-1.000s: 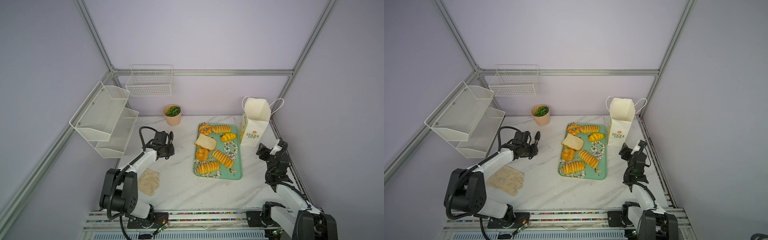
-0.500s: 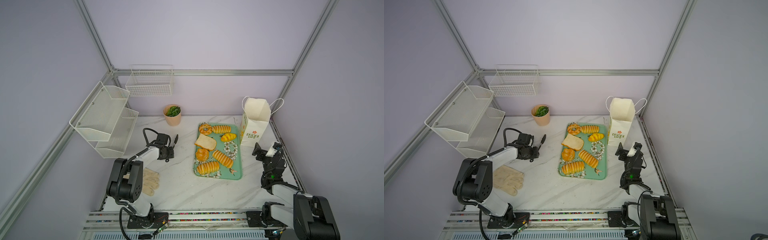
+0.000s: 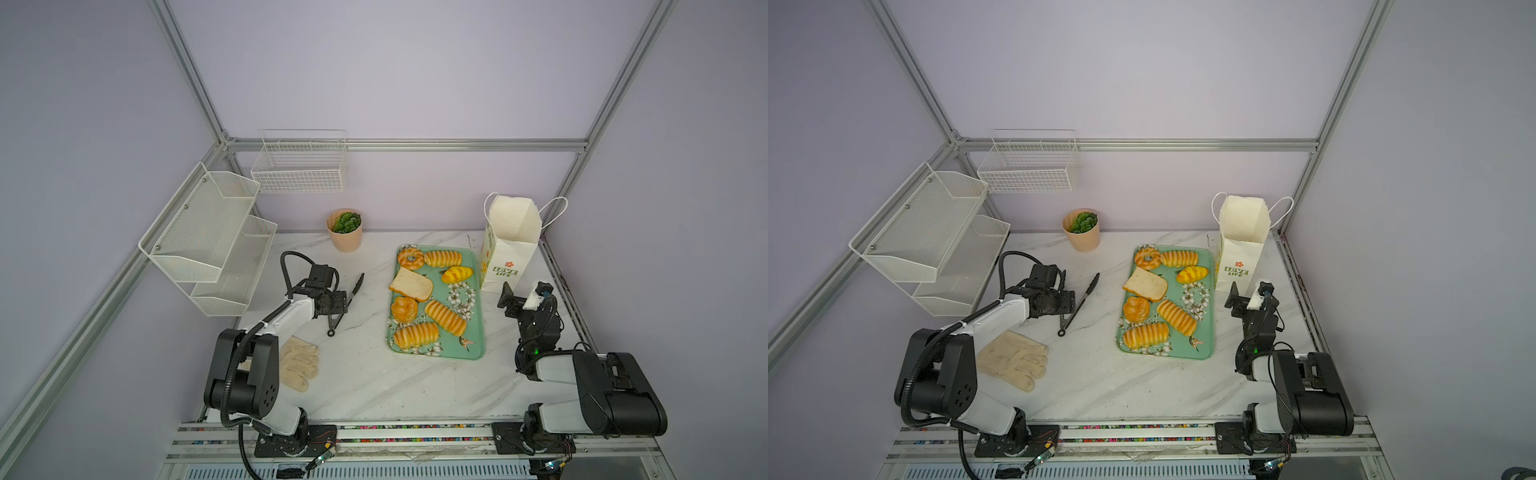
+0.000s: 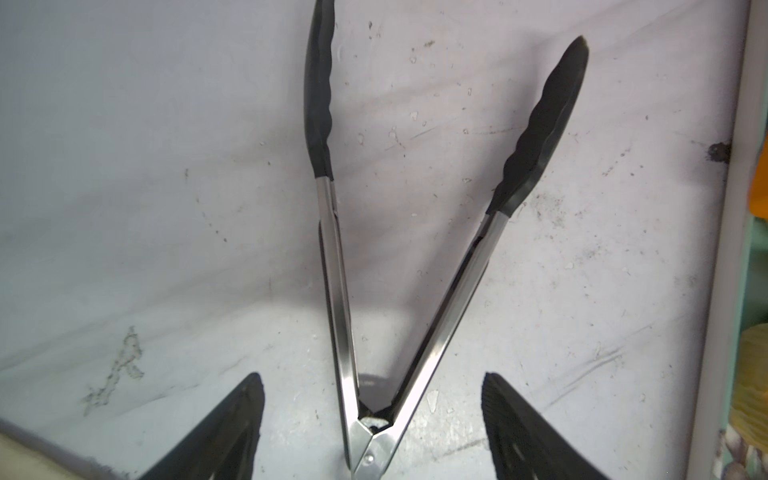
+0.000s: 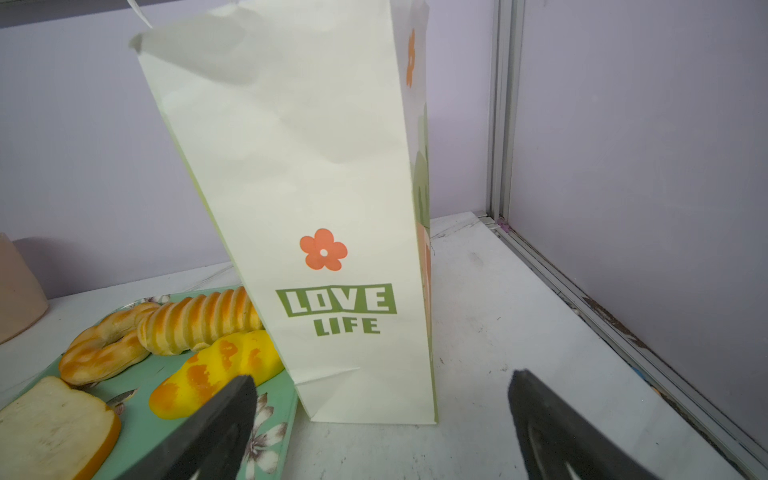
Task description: Take the fake bread out of the paper bag
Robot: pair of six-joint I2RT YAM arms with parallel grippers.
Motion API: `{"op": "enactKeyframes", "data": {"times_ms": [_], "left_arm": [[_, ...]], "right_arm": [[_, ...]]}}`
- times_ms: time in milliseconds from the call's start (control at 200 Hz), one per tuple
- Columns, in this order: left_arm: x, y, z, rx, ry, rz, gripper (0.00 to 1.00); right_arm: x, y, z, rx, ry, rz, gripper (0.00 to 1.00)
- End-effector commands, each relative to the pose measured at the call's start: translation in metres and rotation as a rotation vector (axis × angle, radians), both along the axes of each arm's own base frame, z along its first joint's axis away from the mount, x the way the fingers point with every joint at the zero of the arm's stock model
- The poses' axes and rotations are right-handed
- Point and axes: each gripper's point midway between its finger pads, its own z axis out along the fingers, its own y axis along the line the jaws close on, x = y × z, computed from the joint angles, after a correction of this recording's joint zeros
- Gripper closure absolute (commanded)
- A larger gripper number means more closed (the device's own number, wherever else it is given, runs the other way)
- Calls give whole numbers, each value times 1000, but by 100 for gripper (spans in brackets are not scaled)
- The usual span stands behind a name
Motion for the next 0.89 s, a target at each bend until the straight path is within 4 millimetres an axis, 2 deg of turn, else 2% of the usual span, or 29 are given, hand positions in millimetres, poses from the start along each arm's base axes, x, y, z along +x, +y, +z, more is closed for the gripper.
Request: {"op": "enactKeyframes", "data": {"times_ms": [0, 25, 40, 75, 305, 420, 485, 545, 695, 820, 840, 890], "left_arm": [[15, 20, 42, 92, -185, 45, 2], [15, 26, 42, 114, -206, 76, 0], [14, 30, 53, 120, -251, 94, 0], [13, 35, 58, 132, -299, 113, 0], [5, 58, 71, 248, -536, 151, 0], [-6, 73, 68, 279, -664, 219, 0], [-10, 71, 65, 275, -731, 198, 0], [-11, 71, 62, 269, -762, 201, 0], [0, 65, 60, 292, -775, 140, 0], [5, 69, 64, 327, -817, 135, 0], [6, 70, 54, 330, -798, 134, 0], [6, 76, 48, 320, -798, 160, 0]], "right_arm": [[7, 2, 30, -24, -127, 7, 3], [9, 2, 29, -27, -127, 7, 3], [10, 2, 29, -28, -131, 5, 3], [11, 1, 29, -29, -137, 0, 3], [20, 3, 13, -24, -142, 11, 3], [23, 4, 3, -24, -142, 16, 3], [25, 4, -5, -26, -123, 20, 3], [28, 5, -3, -23, -130, 25, 3], [42, 4, -10, -19, -74, 15, 3], [59, 4, -19, -24, -3, -3, 3], [61, 5, -20, -30, 5, -5, 3], [63, 7, -21, -40, 18, -15, 3]]}}
